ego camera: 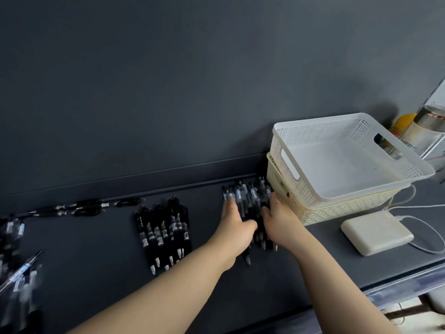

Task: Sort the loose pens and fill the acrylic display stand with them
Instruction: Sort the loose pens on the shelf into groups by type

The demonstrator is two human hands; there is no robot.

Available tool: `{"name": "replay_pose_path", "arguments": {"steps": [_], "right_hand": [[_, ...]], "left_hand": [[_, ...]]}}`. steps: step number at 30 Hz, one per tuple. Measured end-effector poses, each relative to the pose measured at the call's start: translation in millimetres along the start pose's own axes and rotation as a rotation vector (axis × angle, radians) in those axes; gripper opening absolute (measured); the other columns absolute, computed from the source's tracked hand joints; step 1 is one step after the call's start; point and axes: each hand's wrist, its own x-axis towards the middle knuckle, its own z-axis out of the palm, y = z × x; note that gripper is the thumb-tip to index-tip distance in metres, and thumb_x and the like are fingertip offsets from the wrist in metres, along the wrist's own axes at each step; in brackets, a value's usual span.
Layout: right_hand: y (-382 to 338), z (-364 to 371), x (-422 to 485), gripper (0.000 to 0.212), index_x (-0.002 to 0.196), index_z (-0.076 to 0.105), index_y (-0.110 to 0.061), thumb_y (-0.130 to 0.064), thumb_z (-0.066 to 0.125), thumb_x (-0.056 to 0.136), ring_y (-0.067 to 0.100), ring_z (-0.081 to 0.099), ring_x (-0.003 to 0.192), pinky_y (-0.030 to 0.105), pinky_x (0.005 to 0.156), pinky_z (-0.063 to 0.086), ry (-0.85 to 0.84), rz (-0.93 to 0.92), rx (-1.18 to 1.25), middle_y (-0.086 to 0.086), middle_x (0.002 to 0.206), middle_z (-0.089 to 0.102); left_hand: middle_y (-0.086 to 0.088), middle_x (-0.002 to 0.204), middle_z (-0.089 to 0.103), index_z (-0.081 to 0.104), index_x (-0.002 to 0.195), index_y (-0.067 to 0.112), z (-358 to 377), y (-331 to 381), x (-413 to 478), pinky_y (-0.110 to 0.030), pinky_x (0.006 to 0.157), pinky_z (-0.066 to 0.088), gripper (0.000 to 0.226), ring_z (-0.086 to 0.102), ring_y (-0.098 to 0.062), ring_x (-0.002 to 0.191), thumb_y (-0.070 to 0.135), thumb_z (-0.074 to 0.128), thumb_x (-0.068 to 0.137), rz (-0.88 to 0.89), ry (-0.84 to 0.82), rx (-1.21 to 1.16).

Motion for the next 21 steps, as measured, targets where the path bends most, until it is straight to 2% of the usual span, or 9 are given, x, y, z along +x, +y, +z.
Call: {"name": "replay_pose_path", "arguments": {"steps": [2, 5, 9, 12, 16, 19, 21], "right_hand": [[3.3, -1.8, 0.8, 0.030, 0.122, 0.040, 0.004, -0.009, 0.037, 0.095, 0.035, 0.047, 0.117, 0.033, 0.092, 0.035, -0.010, -0.015, -0.008, 0.023, 0.127, 0.047], [3.4, -5.4, -3.4, 0.042, 0.137, 0.033, 0.001, -0.013, 0.038, 0.097, 0.030, 0.034, 0.134, 0.025, 0.103, 0.024, -0.022, -0.055, -0.001, 0.019, 0.145, 0.034], [1.9, -8.4, -3.6, 0.052, 0.145, 0.023, -0.002, -0.021, 0.039, 0.099, 0.025, 0.019, 0.142, 0.021, 0.108, 0.015, -0.038, -0.081, -0.021, 0.015, 0.154, 0.020], [-0.7, -7.3, 0.2, 0.056, 0.148, 0.018, -0.005, -0.024, 0.039, 0.099, 0.019, 0.009, 0.145, 0.020, 0.111, 0.008, -0.055, -0.097, -0.032, 0.014, 0.157, 0.010], [-4.5, -5.0, 4.3, 0.057, 0.148, 0.016, -0.007, -0.023, 0.040, 0.099, 0.020, 0.005, 0.146, 0.017, 0.109, 0.004, -0.055, -0.121, -0.020, 0.014, 0.157, 0.005], [-5.7, -2.5, 4.1, 0.057, 0.148, 0.017, -0.007, -0.020, 0.040, 0.098, 0.021, 0.005, 0.146, 0.019, 0.111, 0.003, -0.037, -0.141, -0.045, 0.014, 0.157, 0.005], [-6.2, 0.1, 3.3, 0.056, 0.148, 0.017, -0.007, -0.019, 0.040, 0.098, 0.024, 0.006, 0.146, 0.024, 0.114, 0.004, -0.018, -0.143, -0.087, 0.016, 0.157, 0.006]], "left_hand": [[0.008, 0.155, -0.027, -0.013, 0.149, 0.024, -8.9, -0.5, -2.2, -0.027, 0.113, 0.010, 0.100, -0.006, -0.012, 0.145, 0.022, 0.064, 0.086, 0.017, -0.119, 0.272], [0.005, 0.147, -0.041, -0.018, 0.148, 0.024, -27.3, -0.2, -6.8, -0.030, 0.117, 0.013, 0.121, -0.007, -0.015, 0.145, 0.039, 0.077, 0.074, 0.042, -0.280, 0.698], [0.005, 0.142, -0.049, -0.021, 0.146, 0.028, -31.7, -4.3, -9.1, -0.032, 0.117, 0.020, 0.130, -0.009, -0.017, 0.146, 0.045, 0.081, 0.067, 0.113, -0.275, 0.909], [0.002, 0.147, -0.043, -0.017, 0.148, 0.027, -27.2, -6.1, -8.6, -0.034, 0.115, 0.024, 0.123, -0.005, -0.020, 0.146, 0.046, 0.077, 0.071, 0.161, -0.220, 0.977], [-0.001, 0.154, -0.031, -0.014, 0.149, 0.023, -27.9, -5.5, -4.3, -0.036, 0.116, 0.018, 0.103, -0.009, -0.019, 0.146, 0.042, 0.064, 0.085, 0.213, -0.217, 1.002], [-0.003, 0.157, -0.023, -0.008, 0.151, 0.020, -27.1, -7.5, -3.5, -0.036, 0.116, 0.020, 0.079, -0.002, -0.021, 0.147, 0.031, 0.049, 0.096, 0.265, -0.161, 1.003], [-0.005, 0.157, -0.020, -0.007, 0.151, 0.020, -24.2, -8.3, -5.4, -0.035, 0.115, 0.021, 0.076, 0.000, -0.023, 0.147, 0.030, 0.046, 0.097, 0.277, -0.145, 1.006]]}}
